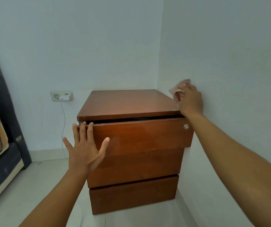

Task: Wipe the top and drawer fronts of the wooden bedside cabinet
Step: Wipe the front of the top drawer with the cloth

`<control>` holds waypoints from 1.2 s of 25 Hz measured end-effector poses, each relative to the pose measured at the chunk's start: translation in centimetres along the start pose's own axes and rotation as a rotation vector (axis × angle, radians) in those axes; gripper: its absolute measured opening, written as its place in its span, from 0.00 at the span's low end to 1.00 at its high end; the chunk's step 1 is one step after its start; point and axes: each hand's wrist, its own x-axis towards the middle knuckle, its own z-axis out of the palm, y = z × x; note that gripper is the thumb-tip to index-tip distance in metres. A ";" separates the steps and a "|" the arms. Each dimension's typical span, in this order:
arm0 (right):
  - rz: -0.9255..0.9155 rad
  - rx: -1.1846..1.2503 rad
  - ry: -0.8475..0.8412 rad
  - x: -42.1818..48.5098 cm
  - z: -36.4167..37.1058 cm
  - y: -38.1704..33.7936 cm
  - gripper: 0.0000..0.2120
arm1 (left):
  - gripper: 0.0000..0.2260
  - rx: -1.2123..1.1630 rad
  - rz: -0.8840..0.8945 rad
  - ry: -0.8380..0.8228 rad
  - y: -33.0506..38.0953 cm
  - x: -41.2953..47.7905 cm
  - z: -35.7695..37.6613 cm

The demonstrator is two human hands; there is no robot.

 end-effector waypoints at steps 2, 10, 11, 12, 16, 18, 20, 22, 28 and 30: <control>-0.021 -0.159 -0.438 0.9 1.0 -0.3 0.17 | 0.41 0.009 0.001 0.008 -0.1 0.0 0.1; -0.144 0.029 -0.290 -4.7 1.5 3.0 0.15 | 0.40 0.014 -0.001 0.013 -0.1 0.1 0.4; -0.161 0.028 -0.240 -6.0 1.1 3.7 0.17 | 0.40 0.013 0.000 0.005 -0.1 0.2 0.3; -0.173 0.009 -0.206 -7.4 0.7 4.2 0.18 | 0.40 0.018 0.002 -0.005 0.0 0.2 0.2; -0.121 0.022 -0.158 -12.5 0.5 5.1 0.22 | 0.41 0.053 0.011 -0.034 -0.1 0.2 -0.5; -0.091 -0.006 -0.143 -14.1 0.7 4.8 0.19 | 0.42 0.060 0.014 -0.051 0.0 0.2 -0.8; -0.096 -0.048 -0.117 -14.6 0.9 4.0 0.16 | 0.43 0.067 0.015 -0.062 0.0 0.2 -1.1; -0.128 -0.083 -0.088 -14.3 0.8 2.6 0.15 | 0.43 0.069 0.022 -0.068 0.0 0.2 -1.2; -0.154 -0.075 -0.084 -12.5 0.5 -1.1 0.12 | 0.43 0.072 0.047 -0.083 -0.6 0.1 -1.5; -0.183 -0.065 -0.083 -12.3 0.3 -1.6 0.12 | 0.43 0.068 0.046 -0.087 -0.5 0.2 -1.5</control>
